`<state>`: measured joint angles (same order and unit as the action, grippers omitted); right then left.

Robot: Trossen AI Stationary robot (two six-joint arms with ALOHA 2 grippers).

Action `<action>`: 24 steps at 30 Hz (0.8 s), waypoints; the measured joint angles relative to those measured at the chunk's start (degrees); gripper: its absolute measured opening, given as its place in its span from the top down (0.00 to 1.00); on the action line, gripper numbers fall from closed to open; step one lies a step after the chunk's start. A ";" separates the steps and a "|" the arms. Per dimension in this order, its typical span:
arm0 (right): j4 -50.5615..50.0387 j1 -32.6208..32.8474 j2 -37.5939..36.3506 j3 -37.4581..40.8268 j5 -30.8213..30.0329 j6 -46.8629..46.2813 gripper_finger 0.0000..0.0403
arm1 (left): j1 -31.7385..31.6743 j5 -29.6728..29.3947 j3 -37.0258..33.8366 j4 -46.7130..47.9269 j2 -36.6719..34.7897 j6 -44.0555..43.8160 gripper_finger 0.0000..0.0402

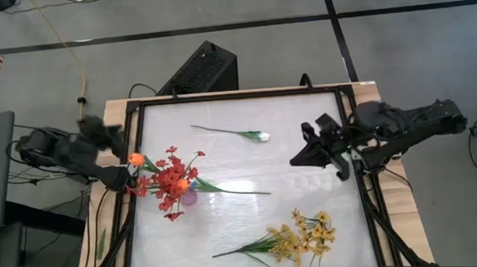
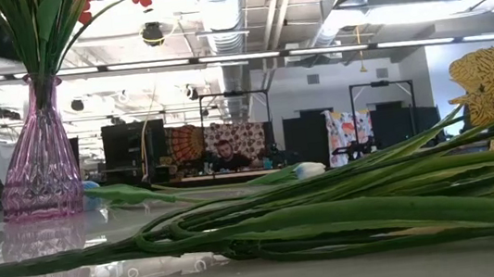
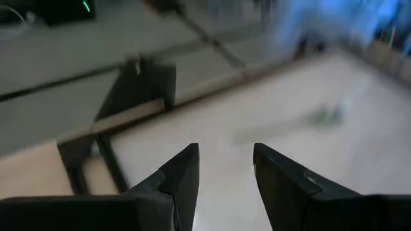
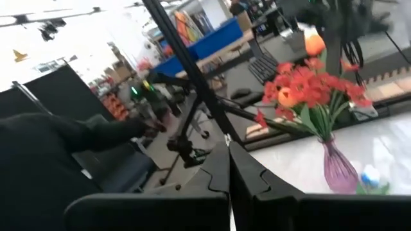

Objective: Sort flowers into vase by color
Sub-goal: Put the yellow flowers into the transparent vase

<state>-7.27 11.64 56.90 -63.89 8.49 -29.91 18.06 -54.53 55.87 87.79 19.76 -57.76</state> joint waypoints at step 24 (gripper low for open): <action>-0.30 1.81 6.70 -0.01 4.28 0.00 0.95 | 6.66 58.24 20.95 -72.00 43.25 49.26 0.75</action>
<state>-7.56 13.45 63.59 -63.90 12.78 -29.91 24.72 3.71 76.82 15.79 63.00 -8.50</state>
